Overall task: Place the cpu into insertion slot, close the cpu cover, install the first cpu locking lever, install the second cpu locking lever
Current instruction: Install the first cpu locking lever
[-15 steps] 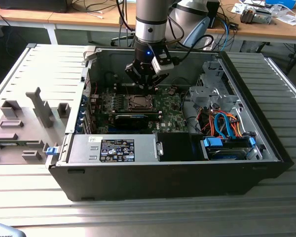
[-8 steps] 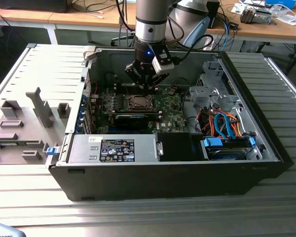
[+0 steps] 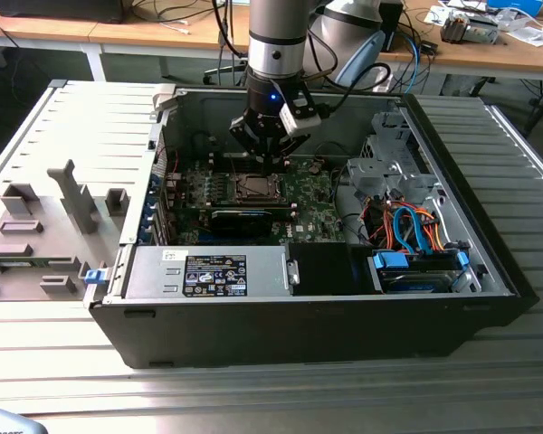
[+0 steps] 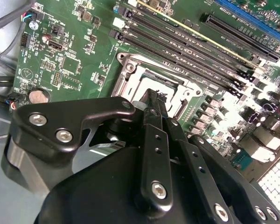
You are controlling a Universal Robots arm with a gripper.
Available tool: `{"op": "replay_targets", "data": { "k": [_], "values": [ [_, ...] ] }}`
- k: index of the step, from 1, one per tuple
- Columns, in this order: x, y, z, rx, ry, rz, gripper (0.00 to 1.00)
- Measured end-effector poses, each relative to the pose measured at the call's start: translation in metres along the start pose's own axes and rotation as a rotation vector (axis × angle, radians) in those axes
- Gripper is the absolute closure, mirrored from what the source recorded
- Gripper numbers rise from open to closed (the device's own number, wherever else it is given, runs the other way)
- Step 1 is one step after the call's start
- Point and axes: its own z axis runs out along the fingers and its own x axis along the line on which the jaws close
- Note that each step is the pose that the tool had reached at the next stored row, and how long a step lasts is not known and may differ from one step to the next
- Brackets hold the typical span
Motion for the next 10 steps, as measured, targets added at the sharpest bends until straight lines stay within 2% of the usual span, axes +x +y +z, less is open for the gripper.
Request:
{"op": "replay_targets", "data": {
  "k": [10],
  "values": [
    [0.0000, 0.0000, 0.0000, -0.0001, -0.0018, -0.021, 0.89]
  ]
}}
